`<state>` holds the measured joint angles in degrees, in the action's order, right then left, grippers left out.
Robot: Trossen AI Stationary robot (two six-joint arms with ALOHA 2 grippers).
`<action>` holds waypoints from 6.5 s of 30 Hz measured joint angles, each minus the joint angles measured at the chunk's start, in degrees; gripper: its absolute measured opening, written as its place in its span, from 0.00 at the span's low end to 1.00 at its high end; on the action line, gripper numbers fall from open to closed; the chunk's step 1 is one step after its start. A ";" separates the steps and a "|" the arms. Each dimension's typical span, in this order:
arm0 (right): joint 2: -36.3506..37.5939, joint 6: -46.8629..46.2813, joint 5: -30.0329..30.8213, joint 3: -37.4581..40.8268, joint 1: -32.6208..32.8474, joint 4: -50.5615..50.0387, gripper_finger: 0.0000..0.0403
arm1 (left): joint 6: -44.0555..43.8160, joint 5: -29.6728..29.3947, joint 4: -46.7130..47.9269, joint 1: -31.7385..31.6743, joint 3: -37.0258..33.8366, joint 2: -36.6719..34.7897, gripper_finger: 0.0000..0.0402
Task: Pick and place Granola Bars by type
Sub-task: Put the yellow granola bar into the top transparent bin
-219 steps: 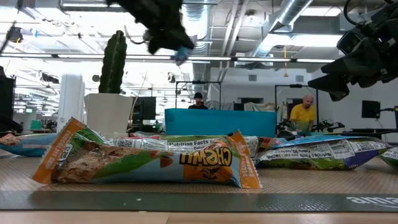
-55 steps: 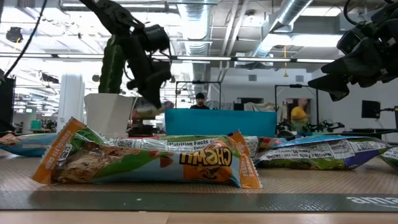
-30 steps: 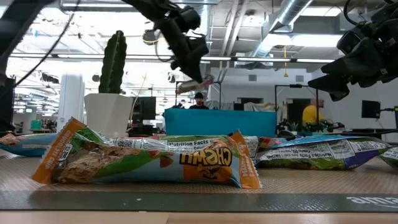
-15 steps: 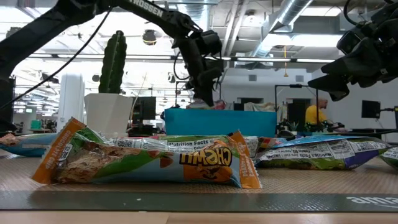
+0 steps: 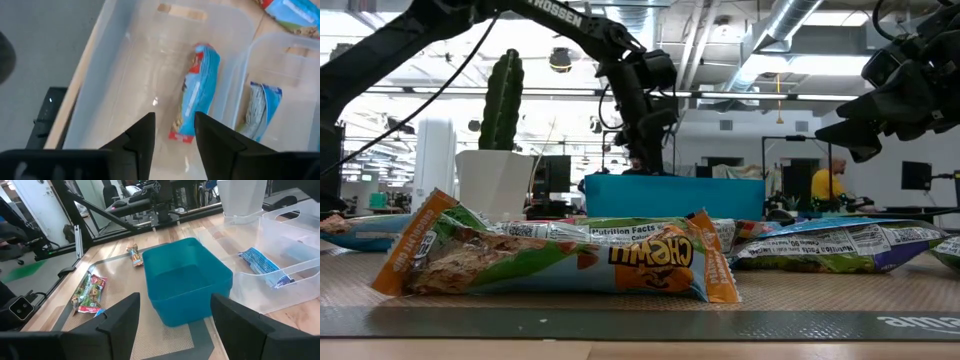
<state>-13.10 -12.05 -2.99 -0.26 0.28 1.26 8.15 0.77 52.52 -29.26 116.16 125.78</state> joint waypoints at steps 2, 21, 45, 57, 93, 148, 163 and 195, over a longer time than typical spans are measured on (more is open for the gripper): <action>0.00 0.00 0.00 -0.01 0.00 0.00 0.58 | -0.56 0.01 1.32 0.19 -0.02 -0.83 0.33; -0.01 0.00 0.00 -0.01 0.01 0.01 0.58 | -10.42 2.59 -19.86 3.80 -45.08 -37.98 0.29; -0.02 0.00 0.00 -0.01 -0.01 0.01 0.58 | -45.44 9.36 -28.47 27.24 -95.80 -93.03 0.29; -0.02 0.00 0.00 -0.01 -0.01 0.02 0.58 | -45.75 9.42 -27.44 36.64 -96.58 -88.66 0.29; -0.02 0.00 0.00 -0.01 -0.01 0.00 0.58 | -46.55 3.66 -7.89 49.35 -57.37 -34.51 0.41; 0.00 0.00 -0.01 0.00 0.00 0.00 0.58 | -53.38 -7.04 -9.39 49.39 -57.39 -34.32 0.12; 0.00 -0.01 -0.02 -0.01 0.01 0.00 0.58 | -43.97 -17.35 -10.55 39.79 -47.28 -40.42 0.19; 0.00 0.00 0.00 0.01 -0.01 0.00 0.58 | -51.07 -5.45 -14.44 43.23 -57.92 -27.25 0.59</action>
<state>-13.10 -12.05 -2.98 -0.25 0.27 1.26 -42.92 -4.68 38.08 13.98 58.24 98.53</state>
